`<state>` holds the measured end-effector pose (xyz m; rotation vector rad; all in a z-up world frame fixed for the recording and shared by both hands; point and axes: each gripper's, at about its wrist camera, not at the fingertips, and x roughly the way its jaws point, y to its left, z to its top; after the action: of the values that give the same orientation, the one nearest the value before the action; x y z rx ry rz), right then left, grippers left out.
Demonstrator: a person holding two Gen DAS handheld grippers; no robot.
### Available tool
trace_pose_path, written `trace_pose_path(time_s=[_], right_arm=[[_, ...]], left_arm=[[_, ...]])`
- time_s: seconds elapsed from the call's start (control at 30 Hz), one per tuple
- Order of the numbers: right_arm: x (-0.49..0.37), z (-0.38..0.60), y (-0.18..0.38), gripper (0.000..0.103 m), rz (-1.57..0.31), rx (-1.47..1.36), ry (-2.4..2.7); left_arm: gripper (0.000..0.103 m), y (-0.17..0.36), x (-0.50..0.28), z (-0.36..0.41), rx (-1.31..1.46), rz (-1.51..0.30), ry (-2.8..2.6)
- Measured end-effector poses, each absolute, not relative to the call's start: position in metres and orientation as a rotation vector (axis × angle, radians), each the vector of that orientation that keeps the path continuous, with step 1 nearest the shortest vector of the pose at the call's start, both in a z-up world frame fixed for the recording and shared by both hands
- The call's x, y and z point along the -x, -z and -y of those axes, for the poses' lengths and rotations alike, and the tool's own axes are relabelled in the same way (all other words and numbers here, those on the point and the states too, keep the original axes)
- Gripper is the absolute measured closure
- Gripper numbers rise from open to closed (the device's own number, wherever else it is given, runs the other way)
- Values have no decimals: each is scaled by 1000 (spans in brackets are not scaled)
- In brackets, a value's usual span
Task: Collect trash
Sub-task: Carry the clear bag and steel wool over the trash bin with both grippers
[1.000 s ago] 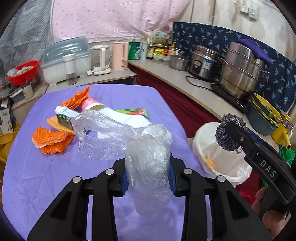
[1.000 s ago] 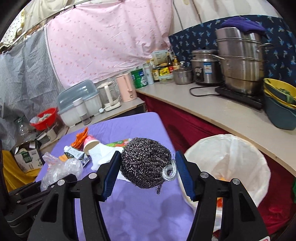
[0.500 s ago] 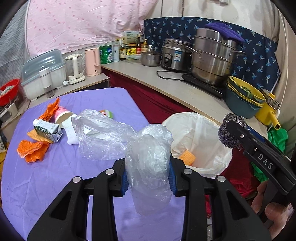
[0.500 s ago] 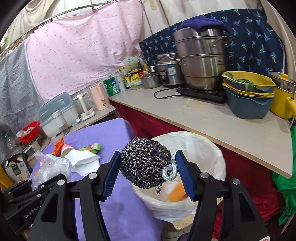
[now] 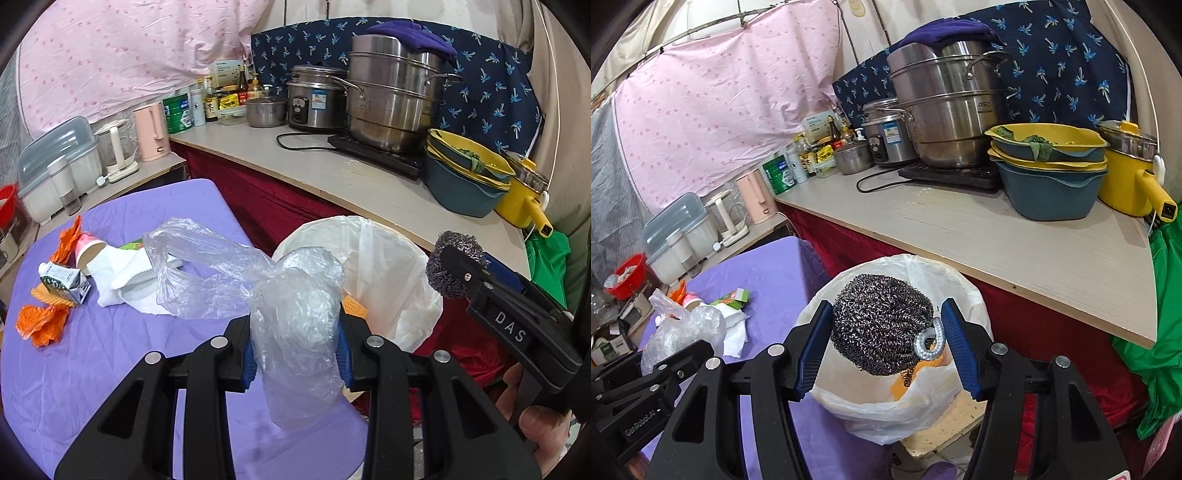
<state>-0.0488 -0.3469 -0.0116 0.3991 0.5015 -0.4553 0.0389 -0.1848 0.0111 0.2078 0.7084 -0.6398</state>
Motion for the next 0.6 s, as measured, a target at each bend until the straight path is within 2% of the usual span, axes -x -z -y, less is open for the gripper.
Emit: trace_pose_path(time_s=[0.6], right_arm=[[28, 369, 26, 44, -532, -394, 481]], left_arm=[[70, 9, -60, 232, -253, -749, 653]])
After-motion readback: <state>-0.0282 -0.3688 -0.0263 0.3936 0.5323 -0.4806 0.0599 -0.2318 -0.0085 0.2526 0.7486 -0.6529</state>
